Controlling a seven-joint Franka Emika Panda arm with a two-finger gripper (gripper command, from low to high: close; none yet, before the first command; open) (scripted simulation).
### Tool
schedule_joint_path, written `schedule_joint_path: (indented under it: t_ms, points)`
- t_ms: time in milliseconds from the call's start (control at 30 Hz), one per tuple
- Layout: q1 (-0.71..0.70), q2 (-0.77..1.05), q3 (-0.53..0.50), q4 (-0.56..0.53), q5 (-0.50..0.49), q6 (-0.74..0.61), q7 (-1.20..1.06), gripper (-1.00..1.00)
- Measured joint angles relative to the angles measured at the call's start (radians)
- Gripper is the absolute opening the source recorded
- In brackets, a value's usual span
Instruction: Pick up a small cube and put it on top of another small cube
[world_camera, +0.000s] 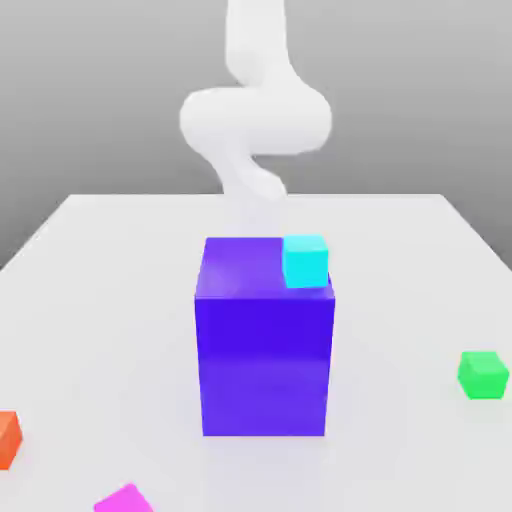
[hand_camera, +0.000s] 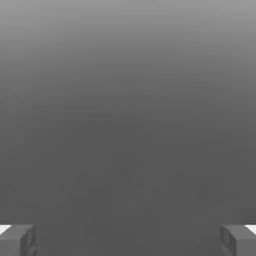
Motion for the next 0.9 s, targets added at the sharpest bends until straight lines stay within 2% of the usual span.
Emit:
schedule_joint_path:
  t_ms: [567,900]
  points:
    - [-0.162,0.623,0.015,0.025,-0.068,0.174,0.352,0.0]
    - [-0.208,0.982,-0.016,0.038,-0.021,0.279,0.496,0.0]
